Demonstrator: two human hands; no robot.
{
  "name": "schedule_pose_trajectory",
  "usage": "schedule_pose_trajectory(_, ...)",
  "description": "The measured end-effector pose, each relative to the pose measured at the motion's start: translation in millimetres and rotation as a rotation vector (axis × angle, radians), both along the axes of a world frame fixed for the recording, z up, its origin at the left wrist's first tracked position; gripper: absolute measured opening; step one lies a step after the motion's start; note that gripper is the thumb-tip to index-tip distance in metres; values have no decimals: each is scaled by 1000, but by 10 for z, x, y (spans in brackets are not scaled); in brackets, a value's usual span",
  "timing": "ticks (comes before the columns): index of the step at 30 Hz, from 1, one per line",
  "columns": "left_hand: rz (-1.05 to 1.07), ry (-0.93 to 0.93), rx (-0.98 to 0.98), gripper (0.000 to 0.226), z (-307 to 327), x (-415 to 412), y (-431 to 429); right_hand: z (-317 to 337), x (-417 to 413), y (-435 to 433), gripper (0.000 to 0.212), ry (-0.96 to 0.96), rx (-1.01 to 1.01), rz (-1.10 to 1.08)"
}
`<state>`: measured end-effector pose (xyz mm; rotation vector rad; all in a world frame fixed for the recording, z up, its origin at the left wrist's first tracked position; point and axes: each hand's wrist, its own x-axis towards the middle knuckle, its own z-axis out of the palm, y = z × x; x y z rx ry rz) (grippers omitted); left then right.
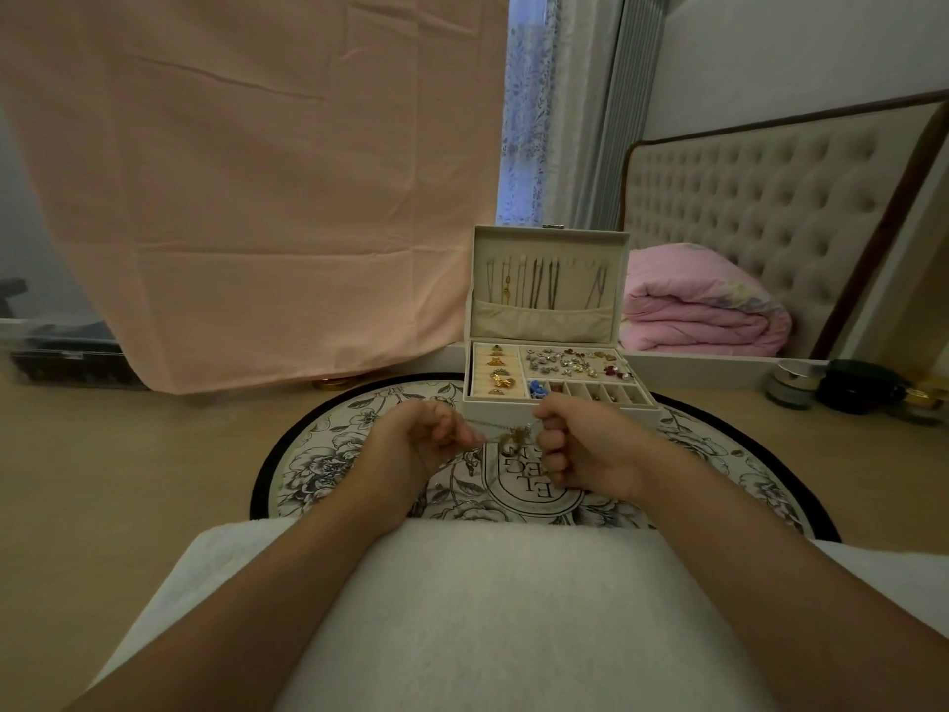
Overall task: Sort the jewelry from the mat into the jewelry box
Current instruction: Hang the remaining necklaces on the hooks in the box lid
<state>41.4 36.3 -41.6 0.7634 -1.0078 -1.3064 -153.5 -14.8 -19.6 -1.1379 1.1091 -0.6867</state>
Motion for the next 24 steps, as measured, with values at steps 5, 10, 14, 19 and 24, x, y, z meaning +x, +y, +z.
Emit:
schedule_pose_trajectory(5,52,95,41,37,-48,-49,-62,19,96,39,33,-227,33,-152)
schedule_pose_trajectory(10,184,-312,72,32,-53,65,-86,9,87,83,17,-216,-98,-14)
schedule_pose_trajectory(14,313,-659,17,28,-112,200,-136,-54,82,99,19,25,-231,92)
schedule_pose_trajectory(19,327,-975,-159,22,-139,176,-121,-122,162,118,24,366,-425,164)
schedule_pose_trajectory(24,447,-1158,-166,23,-163,218,-118,-139,221,125,13,547,-541,125)
